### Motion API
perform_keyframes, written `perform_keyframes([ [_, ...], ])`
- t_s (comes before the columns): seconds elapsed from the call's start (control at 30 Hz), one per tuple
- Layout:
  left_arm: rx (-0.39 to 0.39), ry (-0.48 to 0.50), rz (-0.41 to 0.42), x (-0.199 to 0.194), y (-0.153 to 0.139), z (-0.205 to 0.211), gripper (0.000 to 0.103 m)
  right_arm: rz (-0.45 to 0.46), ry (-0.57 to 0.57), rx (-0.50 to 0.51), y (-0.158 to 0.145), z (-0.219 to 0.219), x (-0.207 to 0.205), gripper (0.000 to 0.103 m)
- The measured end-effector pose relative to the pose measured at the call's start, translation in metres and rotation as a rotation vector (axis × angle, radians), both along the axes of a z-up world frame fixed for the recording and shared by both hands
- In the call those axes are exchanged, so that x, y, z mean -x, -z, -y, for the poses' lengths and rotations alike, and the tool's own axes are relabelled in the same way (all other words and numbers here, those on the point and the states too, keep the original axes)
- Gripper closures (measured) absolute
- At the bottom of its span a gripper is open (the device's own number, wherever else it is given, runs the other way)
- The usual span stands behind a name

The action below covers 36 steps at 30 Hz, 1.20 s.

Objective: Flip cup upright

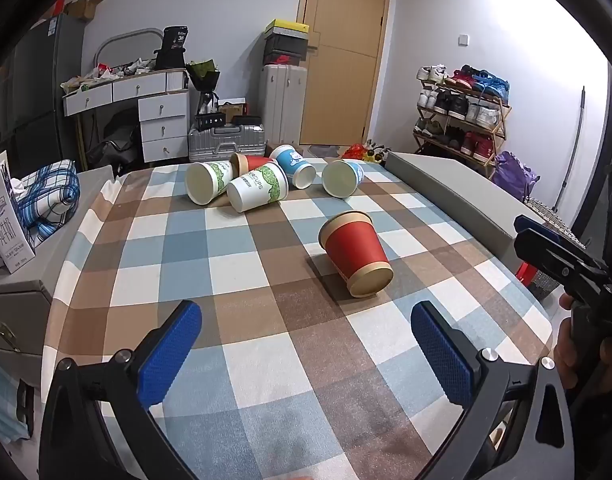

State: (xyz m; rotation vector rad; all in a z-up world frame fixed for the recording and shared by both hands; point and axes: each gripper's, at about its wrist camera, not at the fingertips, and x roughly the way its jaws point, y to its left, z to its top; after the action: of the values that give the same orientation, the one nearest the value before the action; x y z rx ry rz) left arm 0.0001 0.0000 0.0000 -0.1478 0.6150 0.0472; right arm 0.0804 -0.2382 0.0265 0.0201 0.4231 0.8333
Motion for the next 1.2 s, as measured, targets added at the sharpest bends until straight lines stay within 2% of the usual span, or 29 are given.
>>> perform_keyframes([
  [1.2, 0.002, 0.001, -0.002, 0.0007, -0.0017, 0.0010, 0.001, 0.004, 0.007, -0.017, -0.0042, 0.0064, 0.0008, 0.000],
])
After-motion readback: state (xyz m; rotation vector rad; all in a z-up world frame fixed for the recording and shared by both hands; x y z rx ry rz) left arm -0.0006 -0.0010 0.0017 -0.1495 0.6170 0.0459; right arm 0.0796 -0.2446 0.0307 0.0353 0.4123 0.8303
